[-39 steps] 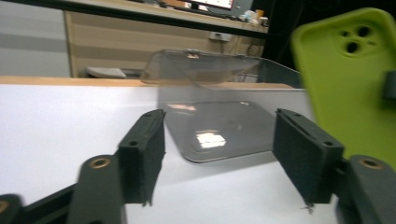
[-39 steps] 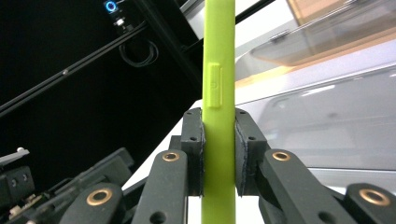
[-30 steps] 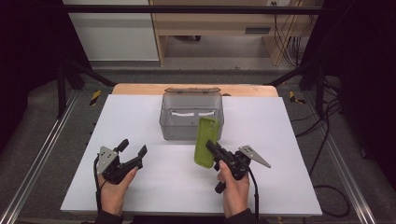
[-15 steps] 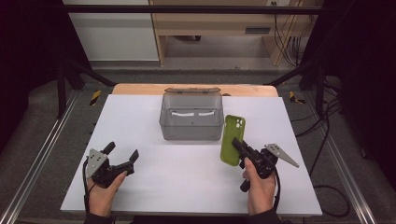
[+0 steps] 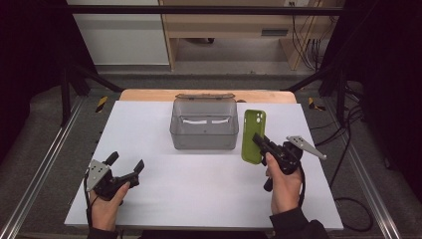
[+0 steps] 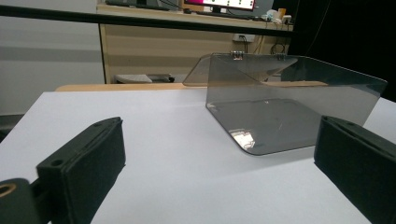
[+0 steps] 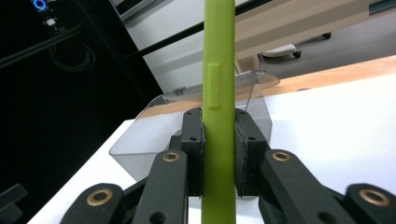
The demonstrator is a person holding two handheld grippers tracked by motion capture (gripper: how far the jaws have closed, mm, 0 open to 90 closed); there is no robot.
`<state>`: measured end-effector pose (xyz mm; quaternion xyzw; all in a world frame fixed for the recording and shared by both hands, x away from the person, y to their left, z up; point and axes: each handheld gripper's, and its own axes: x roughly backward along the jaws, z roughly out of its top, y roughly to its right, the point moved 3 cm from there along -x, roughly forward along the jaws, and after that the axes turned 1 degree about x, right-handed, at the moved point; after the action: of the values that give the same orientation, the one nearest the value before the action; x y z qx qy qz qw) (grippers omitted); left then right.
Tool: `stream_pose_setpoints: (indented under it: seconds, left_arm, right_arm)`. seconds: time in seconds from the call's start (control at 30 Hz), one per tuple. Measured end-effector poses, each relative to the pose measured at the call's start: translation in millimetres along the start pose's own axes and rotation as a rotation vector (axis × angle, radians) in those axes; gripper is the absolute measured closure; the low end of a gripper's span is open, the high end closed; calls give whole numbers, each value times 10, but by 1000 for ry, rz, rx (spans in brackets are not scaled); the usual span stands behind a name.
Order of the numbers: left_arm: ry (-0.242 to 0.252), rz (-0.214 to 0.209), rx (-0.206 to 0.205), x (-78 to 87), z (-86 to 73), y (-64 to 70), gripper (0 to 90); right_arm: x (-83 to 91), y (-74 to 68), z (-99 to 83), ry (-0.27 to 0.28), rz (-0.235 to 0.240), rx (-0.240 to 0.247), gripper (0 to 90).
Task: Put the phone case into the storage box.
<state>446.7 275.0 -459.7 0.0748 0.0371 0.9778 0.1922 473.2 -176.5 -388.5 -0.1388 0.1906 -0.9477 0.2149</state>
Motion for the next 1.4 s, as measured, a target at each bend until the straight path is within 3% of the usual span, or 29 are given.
stream_pose_setpoints:
  seconds: [0.2,0.33,0.77,0.9,1.07,1.4]
  left_arm:
    - [-2,2,13,0,-8,-31,15]
    - [1,-1,26,2,-10,-41,16]
    - [-6,-9,13,-7,-16,-32,19]
    - [-7,-12,15,-11,-18,-29,19]
    - [-11,-16,10,-22,-24,-21,21]
    - [-22,-27,0,-41,-38,22,26]
  right_arm:
    - [-140,-37,143,-47,10,-28,771]
    - [-255,-70,223,-78,2,-16,771]
    - [-673,-182,394,-88,-43,18,771]
    - [-788,-148,392,-80,-61,15,771]
    - [-906,-69,385,-63,-65,-29,771]
    - [-1073,35,372,-72,-81,-21,771]
